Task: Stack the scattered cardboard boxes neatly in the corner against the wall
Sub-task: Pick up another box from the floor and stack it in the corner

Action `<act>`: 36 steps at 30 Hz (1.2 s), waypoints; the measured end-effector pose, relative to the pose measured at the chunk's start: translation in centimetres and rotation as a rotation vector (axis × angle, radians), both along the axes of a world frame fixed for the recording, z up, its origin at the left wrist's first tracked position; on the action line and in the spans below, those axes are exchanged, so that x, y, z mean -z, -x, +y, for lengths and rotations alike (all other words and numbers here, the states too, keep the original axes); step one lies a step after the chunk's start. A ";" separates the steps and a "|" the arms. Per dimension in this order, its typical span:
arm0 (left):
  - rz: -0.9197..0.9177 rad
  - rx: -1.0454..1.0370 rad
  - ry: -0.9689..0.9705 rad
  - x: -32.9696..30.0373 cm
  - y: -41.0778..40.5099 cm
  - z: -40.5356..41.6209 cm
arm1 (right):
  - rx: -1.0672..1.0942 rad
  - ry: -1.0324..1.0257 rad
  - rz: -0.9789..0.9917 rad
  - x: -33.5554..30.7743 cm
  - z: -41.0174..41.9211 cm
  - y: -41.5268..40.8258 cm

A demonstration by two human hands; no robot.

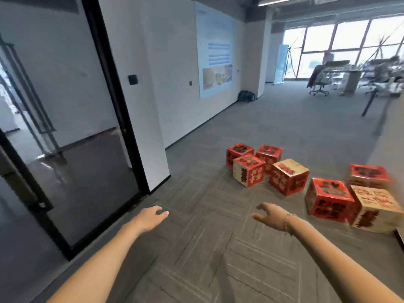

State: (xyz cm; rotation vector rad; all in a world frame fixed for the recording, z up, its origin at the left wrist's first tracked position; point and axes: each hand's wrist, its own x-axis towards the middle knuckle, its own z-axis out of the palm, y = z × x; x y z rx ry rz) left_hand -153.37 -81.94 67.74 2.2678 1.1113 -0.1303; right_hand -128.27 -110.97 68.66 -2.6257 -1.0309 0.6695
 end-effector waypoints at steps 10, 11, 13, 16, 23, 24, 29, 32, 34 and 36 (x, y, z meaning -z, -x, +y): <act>0.091 0.320 0.002 3.6 -19.7 0.5 | 0.307 0.036 0.052 3.4 -4.7 -11.1; 0.101 0.344 0.001 4.0 -21.7 0.1 | 0.329 0.040 0.063 3.8 -5.3 -12.4; 0.105 0.386 -0.001 4.7 -25.9 -0.4 | 0.369 0.042 0.074 4.6 -6.2 -15.5; 0.080 0.433 0.015 5.4 -32.5 -0.6 | 0.421 0.033 0.094 5.4 -7.4 -21.0; 0.035 0.383 0.025 5.7 -45.6 1.0 | 0.447 0.038 0.097 5.0 -7.4 -34.8; 0.028 0.373 0.036 5.7 -47.1 1.3 | 0.445 0.041 0.099 5.0 -7.0 -36.4; 0.018 0.330 0.065 6.2 -53.5 3.1 | 0.408 0.045 0.100 5.2 -4.4 -43.4; 0.031 0.319 0.086 6.9 -57.3 4.6 | 0.395 0.066 0.102 5.9 -2.4 -47.5; 0.038 0.317 0.097 7.5 -59.8 6.0 | 0.387 0.089 0.111 6.6 -0.8 -50.2; 0.045 0.307 0.105 8.1 -62.5 7.7 | 0.385 0.099 0.116 7.3 1.1 -53.1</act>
